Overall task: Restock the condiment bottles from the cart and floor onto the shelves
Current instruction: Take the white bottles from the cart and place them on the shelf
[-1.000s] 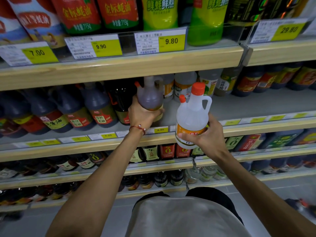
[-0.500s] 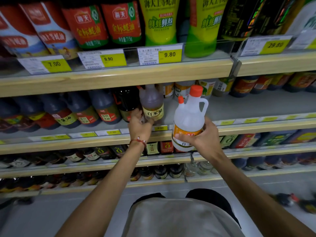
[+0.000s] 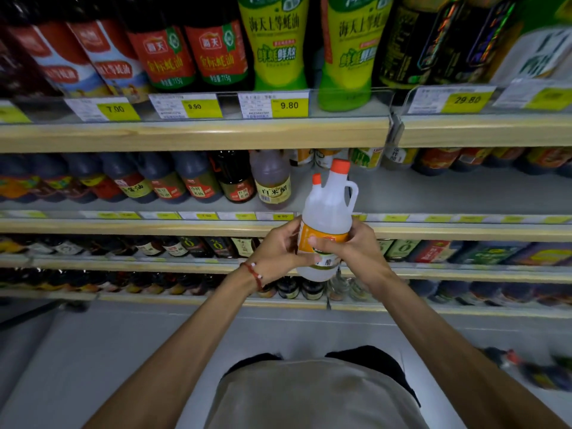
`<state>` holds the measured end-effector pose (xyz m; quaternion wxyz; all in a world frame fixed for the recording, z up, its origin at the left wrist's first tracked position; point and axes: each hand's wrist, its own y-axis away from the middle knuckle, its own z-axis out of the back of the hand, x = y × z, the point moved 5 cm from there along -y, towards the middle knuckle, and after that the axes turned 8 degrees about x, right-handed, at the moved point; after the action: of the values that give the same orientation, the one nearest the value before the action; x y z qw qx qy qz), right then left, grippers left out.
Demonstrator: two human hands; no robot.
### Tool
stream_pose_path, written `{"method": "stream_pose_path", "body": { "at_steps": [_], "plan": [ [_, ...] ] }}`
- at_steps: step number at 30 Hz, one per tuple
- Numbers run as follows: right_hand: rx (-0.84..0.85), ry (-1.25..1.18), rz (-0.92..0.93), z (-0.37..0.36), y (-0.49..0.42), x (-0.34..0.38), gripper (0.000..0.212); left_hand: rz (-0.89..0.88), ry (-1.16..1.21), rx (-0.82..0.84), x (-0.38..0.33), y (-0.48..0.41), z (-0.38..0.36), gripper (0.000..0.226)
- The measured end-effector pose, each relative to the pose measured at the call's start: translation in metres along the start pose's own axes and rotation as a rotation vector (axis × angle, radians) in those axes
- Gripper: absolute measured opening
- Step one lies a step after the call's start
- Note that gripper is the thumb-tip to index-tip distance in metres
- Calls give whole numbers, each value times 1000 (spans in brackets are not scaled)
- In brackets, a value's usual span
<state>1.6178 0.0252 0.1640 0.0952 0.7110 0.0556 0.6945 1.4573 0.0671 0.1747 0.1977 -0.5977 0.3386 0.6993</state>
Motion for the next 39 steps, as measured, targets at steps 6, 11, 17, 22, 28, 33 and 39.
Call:
{"method": "stream_pose_path", "body": {
  "at_steps": [6, 11, 17, 22, 28, 33, 39],
  "plan": [
    [315, 26, -45, 21, 1, 5, 61, -14, -49, -179, 3, 3, -20, 73],
    [329, 332, 65, 39, -8, 23, 71, -96, -51, -327, 1, -5, -33, 80],
    [202, 473, 220, 44, -28, 34, 81, -220, -423, -517, -19, -28, -21, 83],
    [34, 406, 322, 41, -50, 25, 83, -308, -554, -625, -21, -52, -5, 74],
    [-92, 350, 379, 34, -89, 16, 79, -309, -529, -654, 6, -94, 22, 78],
    [-111, 316, 371, 26, -118, 1, 68, -363, -458, -675, 27, -117, 39, 75],
    [-154, 230, 337, 24, -139, -6, 73, -364, -519, -659, 34, -127, 48, 76]
  ]
}}
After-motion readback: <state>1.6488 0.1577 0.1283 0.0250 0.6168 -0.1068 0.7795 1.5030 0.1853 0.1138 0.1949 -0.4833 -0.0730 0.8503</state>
